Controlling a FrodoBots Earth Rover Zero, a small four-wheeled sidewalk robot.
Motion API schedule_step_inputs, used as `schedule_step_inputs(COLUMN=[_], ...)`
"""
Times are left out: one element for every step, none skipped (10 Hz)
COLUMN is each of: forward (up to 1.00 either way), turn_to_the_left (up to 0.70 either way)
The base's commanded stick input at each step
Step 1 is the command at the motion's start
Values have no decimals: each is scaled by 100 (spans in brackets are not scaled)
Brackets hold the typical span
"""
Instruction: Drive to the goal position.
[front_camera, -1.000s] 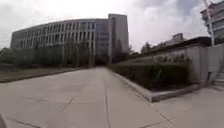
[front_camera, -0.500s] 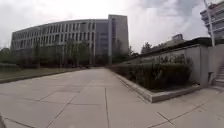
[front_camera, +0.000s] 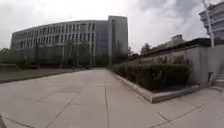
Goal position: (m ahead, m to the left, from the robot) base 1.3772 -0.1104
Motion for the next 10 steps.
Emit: schedule_step_inputs(forward=[70, 70, 70, 70, 70, 70, 70, 70, 70, 70], turn_to_the_left=[0, 0, 0, 0, 0, 0, 0, 0, 0, 2])
